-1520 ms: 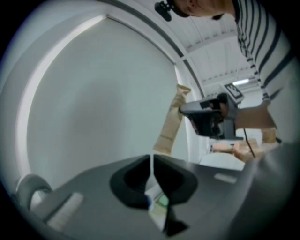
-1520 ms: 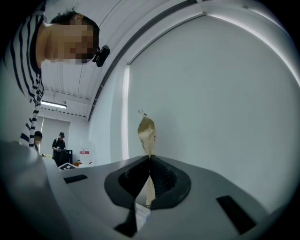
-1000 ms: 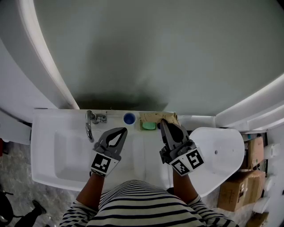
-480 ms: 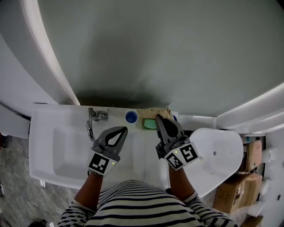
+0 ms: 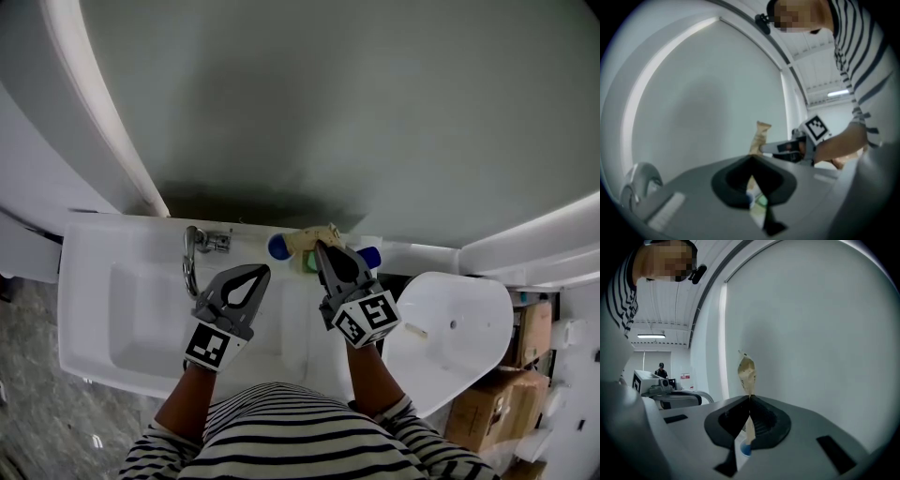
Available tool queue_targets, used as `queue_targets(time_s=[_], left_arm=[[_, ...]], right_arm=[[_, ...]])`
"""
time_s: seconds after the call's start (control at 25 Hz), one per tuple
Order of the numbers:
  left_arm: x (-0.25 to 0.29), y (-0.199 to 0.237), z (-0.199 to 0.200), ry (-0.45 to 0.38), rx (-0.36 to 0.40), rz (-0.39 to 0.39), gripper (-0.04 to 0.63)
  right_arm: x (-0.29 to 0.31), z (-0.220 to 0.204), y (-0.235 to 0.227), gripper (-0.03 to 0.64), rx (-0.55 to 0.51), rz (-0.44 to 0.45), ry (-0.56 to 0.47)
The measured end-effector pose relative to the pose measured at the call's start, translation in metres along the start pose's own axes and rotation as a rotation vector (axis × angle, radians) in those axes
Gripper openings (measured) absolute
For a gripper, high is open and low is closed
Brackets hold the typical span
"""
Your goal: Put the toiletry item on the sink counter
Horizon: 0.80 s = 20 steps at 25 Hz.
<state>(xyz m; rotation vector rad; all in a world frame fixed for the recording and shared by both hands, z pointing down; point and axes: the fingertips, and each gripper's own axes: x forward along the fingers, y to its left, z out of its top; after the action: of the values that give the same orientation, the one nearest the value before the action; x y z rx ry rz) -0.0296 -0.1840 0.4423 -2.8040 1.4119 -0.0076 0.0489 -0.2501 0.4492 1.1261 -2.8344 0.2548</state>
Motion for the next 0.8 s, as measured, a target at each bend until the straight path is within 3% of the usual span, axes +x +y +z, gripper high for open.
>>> queue_targets(time_s=[0.8], left_arm=[[0.014, 0.013, 0.000, -0.005, -0.030, 0.013, 0.006]], right_arm=[[0.044, -0.094, -0.012, 0.009, 0.037, 0.003, 0.200]])
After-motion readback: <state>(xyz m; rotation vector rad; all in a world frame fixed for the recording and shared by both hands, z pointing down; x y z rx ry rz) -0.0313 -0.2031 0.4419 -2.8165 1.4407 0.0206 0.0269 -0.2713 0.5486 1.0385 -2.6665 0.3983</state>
